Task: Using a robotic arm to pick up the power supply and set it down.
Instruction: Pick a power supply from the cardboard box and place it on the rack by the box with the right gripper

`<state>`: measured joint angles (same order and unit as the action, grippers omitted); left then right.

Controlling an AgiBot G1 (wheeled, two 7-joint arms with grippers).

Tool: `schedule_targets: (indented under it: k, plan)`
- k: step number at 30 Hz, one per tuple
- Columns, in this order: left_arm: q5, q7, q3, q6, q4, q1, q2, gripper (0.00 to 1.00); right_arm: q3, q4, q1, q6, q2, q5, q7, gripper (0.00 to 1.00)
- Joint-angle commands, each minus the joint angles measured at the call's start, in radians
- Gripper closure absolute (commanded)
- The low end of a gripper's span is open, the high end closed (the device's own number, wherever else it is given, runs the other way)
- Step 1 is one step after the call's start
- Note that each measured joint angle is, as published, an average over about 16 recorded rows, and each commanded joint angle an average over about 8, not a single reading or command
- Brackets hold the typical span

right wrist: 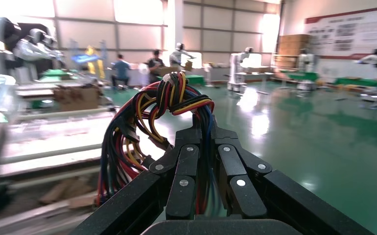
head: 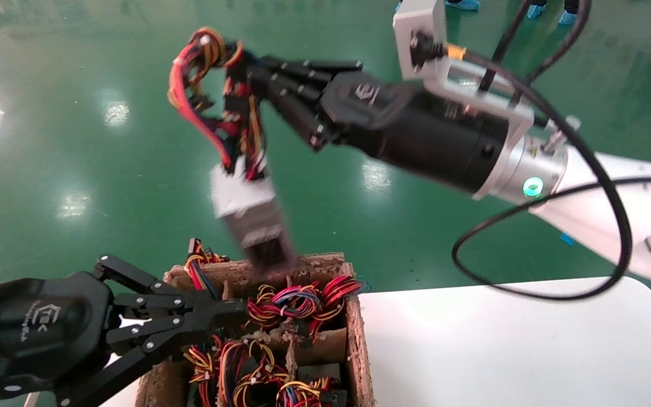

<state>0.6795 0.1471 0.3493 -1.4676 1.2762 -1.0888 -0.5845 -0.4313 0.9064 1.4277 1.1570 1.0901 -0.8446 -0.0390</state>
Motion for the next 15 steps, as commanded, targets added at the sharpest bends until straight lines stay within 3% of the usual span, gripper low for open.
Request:
schedule_targets:
  k: [1,15]
  plan:
    - [0.0,0.0,0.0,0.0,0.0,0.0,0.0,1.0,0.001,-0.022,0.026,-0.005,0.003,-0.01,0.011,1.0]
    - [0.0,0.0,0.0,0.0,0.0,0.0,0.0,1.0,0.016,-0.18,0.11,-0.02,-0.149,-0.081,0.045,1.0]
